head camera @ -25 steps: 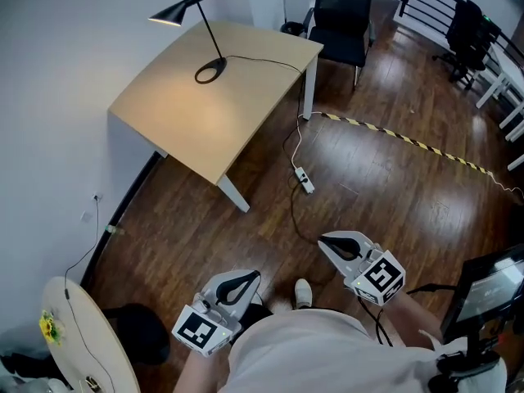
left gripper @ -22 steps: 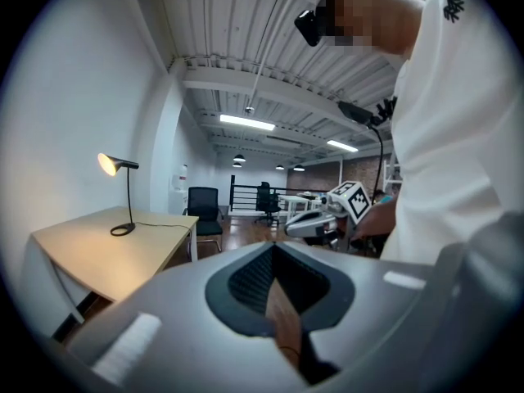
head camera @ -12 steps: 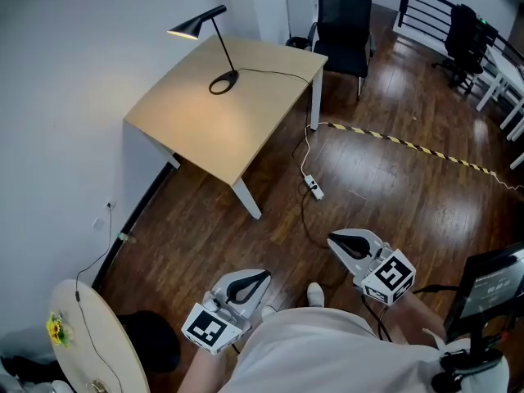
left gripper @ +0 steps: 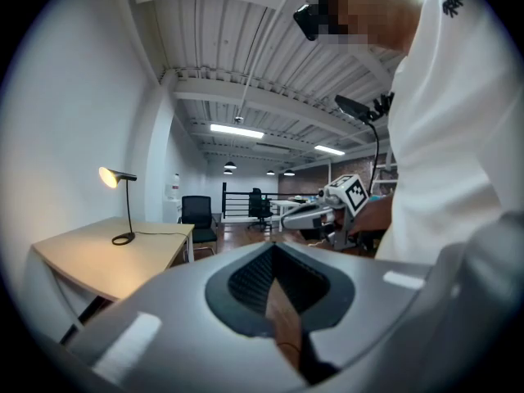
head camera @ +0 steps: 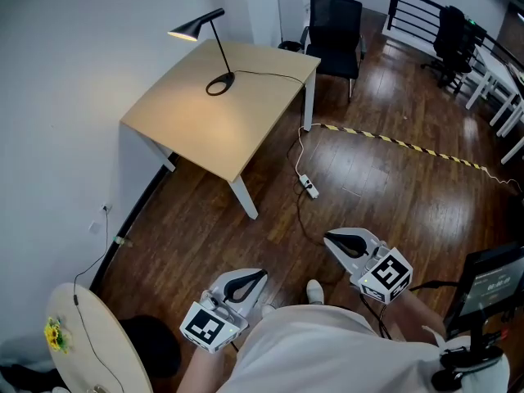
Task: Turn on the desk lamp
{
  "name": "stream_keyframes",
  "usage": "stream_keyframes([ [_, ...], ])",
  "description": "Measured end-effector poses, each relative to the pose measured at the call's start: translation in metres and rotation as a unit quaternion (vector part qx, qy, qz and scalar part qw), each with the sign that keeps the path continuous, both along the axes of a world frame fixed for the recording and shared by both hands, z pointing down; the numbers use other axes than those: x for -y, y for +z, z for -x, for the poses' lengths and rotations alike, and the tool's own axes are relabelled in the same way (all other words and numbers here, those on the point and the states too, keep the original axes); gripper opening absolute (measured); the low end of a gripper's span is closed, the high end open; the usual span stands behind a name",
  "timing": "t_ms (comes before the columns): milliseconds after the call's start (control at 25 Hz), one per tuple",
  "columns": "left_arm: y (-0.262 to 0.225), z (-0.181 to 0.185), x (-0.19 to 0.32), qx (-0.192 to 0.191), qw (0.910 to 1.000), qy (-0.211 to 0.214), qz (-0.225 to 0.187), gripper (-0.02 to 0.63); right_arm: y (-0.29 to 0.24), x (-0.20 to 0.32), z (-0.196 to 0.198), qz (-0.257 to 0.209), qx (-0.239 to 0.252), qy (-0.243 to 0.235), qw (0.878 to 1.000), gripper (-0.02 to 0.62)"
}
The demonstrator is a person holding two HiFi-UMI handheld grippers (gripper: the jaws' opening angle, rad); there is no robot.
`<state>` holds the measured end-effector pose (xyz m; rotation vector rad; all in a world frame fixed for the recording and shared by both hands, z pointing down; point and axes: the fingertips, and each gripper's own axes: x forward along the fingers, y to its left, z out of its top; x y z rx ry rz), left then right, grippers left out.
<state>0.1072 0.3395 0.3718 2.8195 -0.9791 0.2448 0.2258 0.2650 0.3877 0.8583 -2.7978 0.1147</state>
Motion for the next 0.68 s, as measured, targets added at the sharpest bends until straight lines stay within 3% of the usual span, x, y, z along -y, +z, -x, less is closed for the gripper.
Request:
stream_keyframes([
  [400,-0.008,0.017,-0.011,-0.016,0.9999,-0.002,0.003,0.017,-0.011,-0.013,0.019,-0.012,-0.002,0.004,1.0,0.005],
  [680,-0.01,0.028,-0.013,-0.01,0.9992,-0.039,0.003,0.017,-0.009,-0.007,0.037,-0.007,-0.005,-0.024,1.0,0.005],
])
